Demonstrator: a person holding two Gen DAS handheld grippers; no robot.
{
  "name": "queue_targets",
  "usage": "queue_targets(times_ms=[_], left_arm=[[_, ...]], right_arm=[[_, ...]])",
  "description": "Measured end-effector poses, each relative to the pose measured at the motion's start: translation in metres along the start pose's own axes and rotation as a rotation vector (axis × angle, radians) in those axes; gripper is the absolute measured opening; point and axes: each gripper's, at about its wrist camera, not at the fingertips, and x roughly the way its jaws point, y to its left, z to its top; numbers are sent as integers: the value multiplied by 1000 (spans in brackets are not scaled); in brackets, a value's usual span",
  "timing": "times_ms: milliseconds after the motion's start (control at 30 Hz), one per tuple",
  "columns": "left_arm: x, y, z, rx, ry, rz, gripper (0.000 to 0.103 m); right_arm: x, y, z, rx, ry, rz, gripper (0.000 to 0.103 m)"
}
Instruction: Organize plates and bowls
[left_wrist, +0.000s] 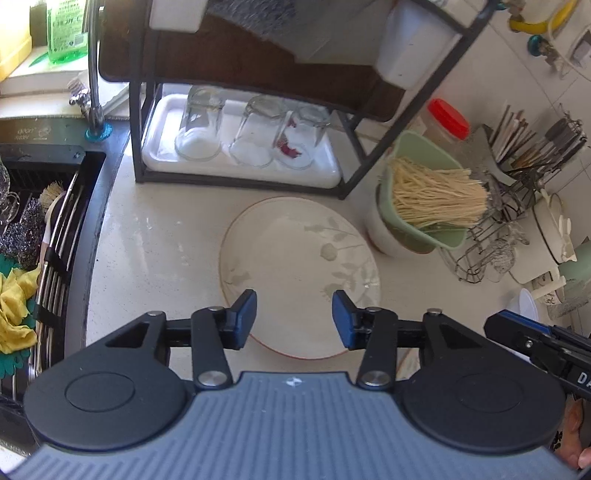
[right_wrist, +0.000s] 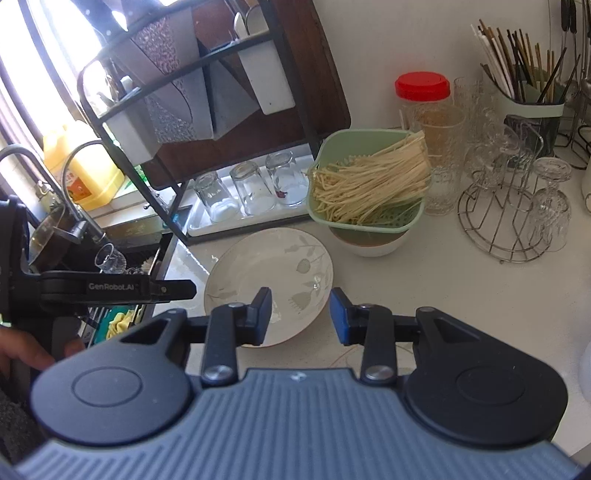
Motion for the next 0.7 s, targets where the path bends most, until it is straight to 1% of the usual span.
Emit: queue_targets(times_ms=[167, 333, 533, 633, 700], left_arm=[[22, 12, 14, 23, 32, -9, 51], [39, 22, 23, 23, 61, -25, 51], [60, 31, 31, 31, 104, -30, 51], [71, 34, 33, 21, 125, -54, 51], [79, 33, 35, 41, 134, -38, 50]], right_arm=[[22, 3, 2, 28, 31, -24, 37], [44, 1, 6, 54, 60, -52, 37], [73, 3, 10, 48, 120, -62, 37], [86, 4, 11, 43, 139, -71, 37], [94, 2, 13, 55, 146, -82, 37]])
